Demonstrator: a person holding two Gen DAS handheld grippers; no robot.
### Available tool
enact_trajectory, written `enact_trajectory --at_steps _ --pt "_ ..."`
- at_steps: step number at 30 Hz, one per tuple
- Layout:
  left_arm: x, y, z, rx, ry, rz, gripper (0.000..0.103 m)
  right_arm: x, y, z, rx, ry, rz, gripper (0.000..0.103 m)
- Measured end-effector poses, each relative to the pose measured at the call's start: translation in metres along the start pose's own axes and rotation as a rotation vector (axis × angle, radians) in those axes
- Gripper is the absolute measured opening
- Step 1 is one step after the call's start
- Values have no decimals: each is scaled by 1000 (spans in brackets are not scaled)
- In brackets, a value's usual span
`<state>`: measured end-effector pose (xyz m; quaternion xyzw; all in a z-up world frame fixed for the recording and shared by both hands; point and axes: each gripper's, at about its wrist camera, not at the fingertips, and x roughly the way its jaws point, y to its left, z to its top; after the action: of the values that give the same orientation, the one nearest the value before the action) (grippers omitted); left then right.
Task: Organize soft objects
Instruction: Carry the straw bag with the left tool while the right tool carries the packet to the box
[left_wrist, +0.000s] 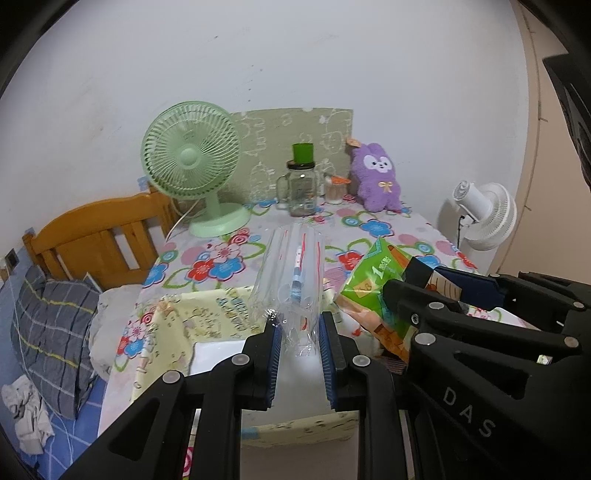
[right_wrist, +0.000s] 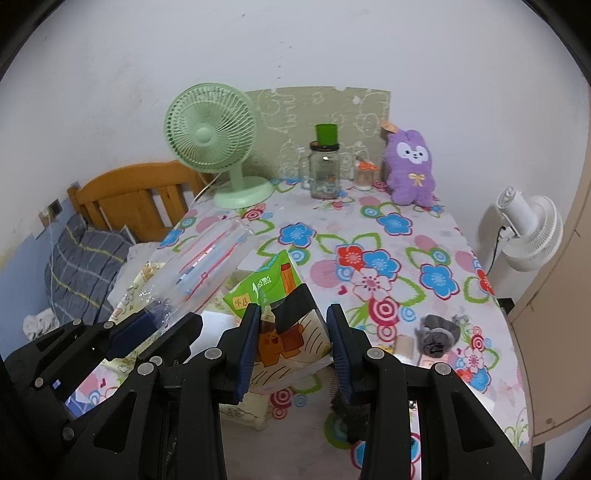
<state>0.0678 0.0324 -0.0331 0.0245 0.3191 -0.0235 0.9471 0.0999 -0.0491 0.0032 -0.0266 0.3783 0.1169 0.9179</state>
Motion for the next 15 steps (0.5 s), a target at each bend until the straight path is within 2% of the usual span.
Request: enact_trajectory --at_steps 15 --pt "14 40 -15 -44 63 62 19 29 38 4 -62 55 59 40"
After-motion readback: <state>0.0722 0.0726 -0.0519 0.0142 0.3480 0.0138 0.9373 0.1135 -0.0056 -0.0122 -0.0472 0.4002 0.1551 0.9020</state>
